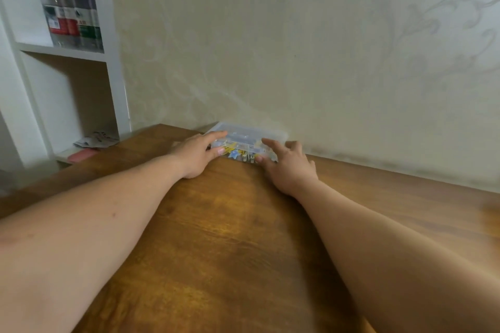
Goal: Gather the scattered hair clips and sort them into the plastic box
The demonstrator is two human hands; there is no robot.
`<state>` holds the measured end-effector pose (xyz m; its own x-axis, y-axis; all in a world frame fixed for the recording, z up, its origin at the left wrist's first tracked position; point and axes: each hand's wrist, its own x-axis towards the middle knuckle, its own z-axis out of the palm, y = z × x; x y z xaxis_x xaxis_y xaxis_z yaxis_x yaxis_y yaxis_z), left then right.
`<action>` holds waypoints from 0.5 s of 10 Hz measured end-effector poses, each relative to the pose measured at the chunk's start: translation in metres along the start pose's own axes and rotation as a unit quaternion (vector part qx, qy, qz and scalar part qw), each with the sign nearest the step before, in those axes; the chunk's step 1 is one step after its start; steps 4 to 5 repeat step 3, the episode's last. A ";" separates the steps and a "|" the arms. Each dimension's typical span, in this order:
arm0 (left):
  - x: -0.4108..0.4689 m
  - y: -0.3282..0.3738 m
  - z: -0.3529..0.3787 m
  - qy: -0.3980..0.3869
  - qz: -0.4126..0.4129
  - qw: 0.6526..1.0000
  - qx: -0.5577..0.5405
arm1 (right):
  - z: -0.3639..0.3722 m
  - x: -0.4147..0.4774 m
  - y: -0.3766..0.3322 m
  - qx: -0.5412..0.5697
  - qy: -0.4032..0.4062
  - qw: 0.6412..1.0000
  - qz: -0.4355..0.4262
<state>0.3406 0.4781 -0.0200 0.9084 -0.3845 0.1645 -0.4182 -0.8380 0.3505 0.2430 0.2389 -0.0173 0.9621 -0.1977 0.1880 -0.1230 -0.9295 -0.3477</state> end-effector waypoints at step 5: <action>0.000 0.000 0.001 -0.009 -0.006 0.999 -0.036 | 0.001 -0.007 -0.001 0.020 0.029 0.999 -0.007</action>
